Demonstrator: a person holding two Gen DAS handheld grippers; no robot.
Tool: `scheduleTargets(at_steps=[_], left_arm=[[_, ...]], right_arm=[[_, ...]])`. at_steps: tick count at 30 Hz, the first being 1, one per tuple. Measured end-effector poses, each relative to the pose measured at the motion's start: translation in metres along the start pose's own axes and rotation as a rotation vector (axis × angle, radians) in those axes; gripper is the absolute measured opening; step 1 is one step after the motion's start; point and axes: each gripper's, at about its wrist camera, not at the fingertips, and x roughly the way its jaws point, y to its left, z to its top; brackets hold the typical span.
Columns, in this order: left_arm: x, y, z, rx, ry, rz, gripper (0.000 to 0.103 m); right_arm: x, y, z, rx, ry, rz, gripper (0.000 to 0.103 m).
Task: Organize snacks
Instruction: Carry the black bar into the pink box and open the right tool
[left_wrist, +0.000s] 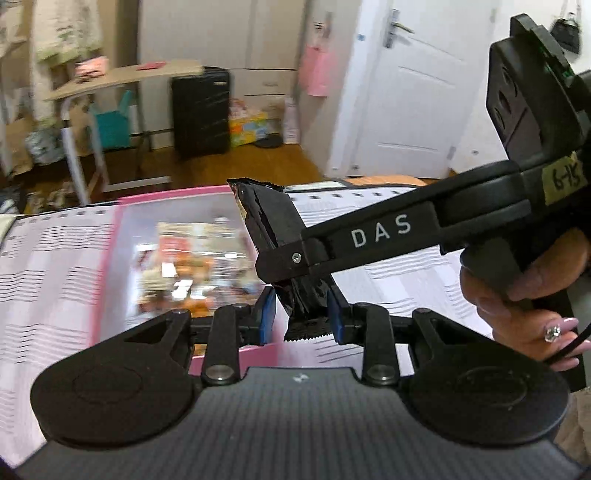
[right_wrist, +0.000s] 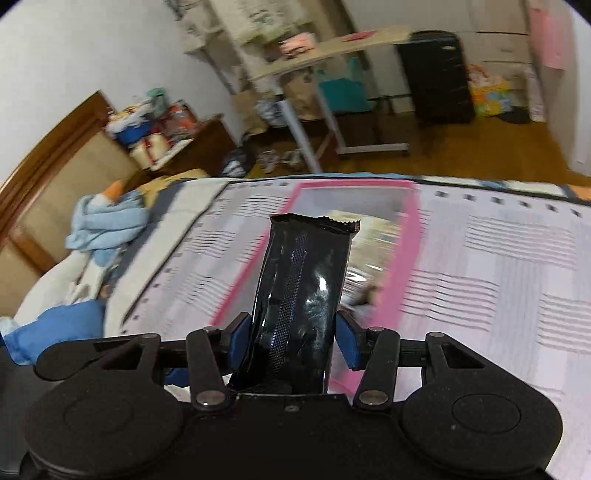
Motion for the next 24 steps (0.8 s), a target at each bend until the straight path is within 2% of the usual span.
scheduleTargets(at_steps=[3,7,11,15,19,22,23,24], left_arm=[[-0.010,0.020,0.002,-0.004,-0.014,0.068,0.029],[0.000,0.050,0.000,-0.033,0.004,0.129,0.030],[0.018,0.086,-0.008,-0.016,0.033,0.142,0.031],[0.048,0.114,-0.014,-0.021,0.104,0.153,0.031],[0.068,0.130,-0.019,-0.038,0.155,0.161,0.031],[0.074,0.132,-0.024,-0.013,0.153,0.214,0.033],[0.075,0.132,-0.024,0.001,0.151,0.234,0.036],[0.075,0.131,-0.024,0.017,0.145,0.247,0.044]], right_arm=[[0.024,0.013,0.010,0.005,0.013,0.032,0.055],[0.069,0.014,0.021,0.038,0.068,0.071,0.055],[0.112,0.007,0.019,0.097,0.121,0.108,0.055],[0.148,0.003,0.011,0.132,0.157,0.102,0.055],[0.166,-0.002,0.009,0.181,0.176,0.121,0.058],[0.171,0.001,0.007,0.183,0.187,0.102,0.064],[0.171,0.004,0.007,0.156,0.186,0.082,0.065],[0.168,0.008,0.005,0.131,0.179,0.065,0.065]])
